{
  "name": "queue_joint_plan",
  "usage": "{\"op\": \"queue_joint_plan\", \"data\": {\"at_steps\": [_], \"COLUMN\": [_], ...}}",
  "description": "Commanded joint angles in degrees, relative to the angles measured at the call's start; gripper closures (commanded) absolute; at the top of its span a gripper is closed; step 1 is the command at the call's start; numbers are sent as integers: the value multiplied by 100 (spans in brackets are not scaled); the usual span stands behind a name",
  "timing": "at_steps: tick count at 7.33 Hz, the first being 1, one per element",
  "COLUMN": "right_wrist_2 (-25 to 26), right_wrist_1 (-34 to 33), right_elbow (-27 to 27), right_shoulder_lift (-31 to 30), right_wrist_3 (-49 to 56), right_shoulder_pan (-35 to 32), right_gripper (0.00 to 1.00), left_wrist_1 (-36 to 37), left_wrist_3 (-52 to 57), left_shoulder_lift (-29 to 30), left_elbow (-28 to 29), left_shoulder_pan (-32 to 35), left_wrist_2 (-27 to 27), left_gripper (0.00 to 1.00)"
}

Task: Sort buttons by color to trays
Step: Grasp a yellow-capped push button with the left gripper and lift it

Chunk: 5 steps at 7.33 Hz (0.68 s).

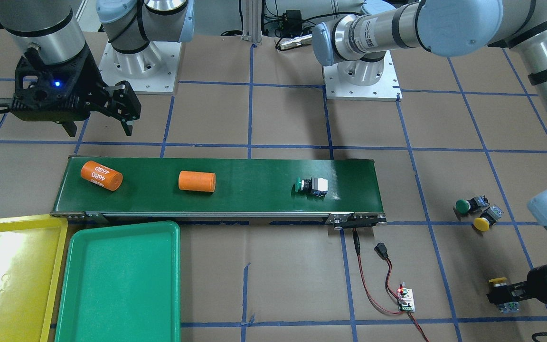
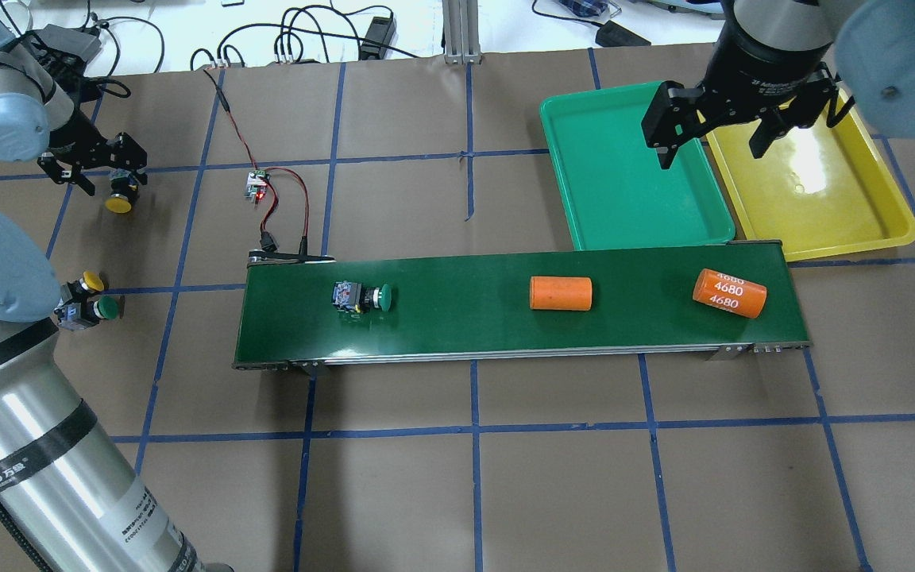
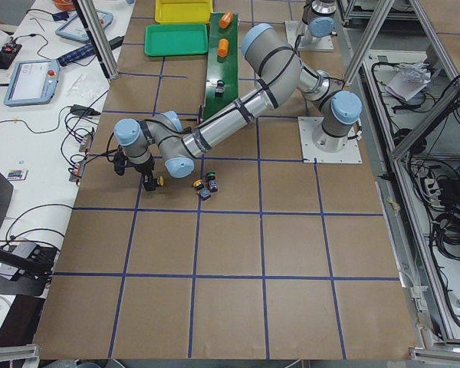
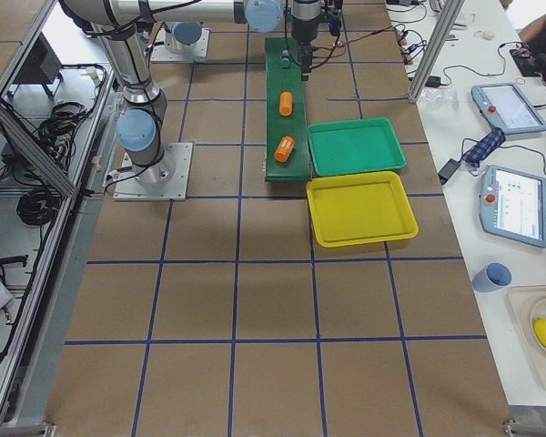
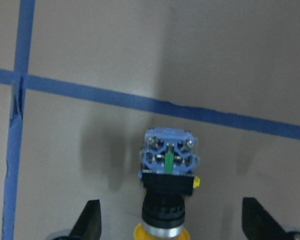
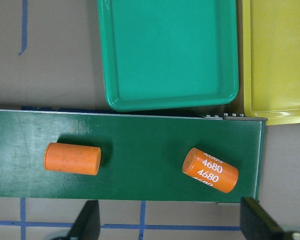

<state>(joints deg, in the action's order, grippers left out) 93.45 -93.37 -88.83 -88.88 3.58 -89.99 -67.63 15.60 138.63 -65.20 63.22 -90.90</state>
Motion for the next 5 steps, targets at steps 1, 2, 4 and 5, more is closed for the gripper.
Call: {"op": "queue_joint_plan", "data": {"at_steps": [1,2,4,5], "right_wrist_2": [280,262,324,289], "right_wrist_1": [-110,-241,-884,-937], "right_elbow": [-143,-152,-335,-520], "right_shoulder_lift": [-50,-50,2,-6], "right_wrist_3": [-24,-24,-42,-50], "right_shoulder_pan": [-1,-1,8,8], "right_gripper": [0,0,0,0], "left_wrist_1": [-30,-65,-92,-118], "left_wrist_3": [4,-5,-13,-31], "left_shoulder_lift": [94,120,68,-20], "left_elbow": [34,51,51,51], "left_shoulder_pan": [6,6,76,77], "left_wrist_2": [-7,-7,46,46], "left_gripper": [39,62,95,95]}}
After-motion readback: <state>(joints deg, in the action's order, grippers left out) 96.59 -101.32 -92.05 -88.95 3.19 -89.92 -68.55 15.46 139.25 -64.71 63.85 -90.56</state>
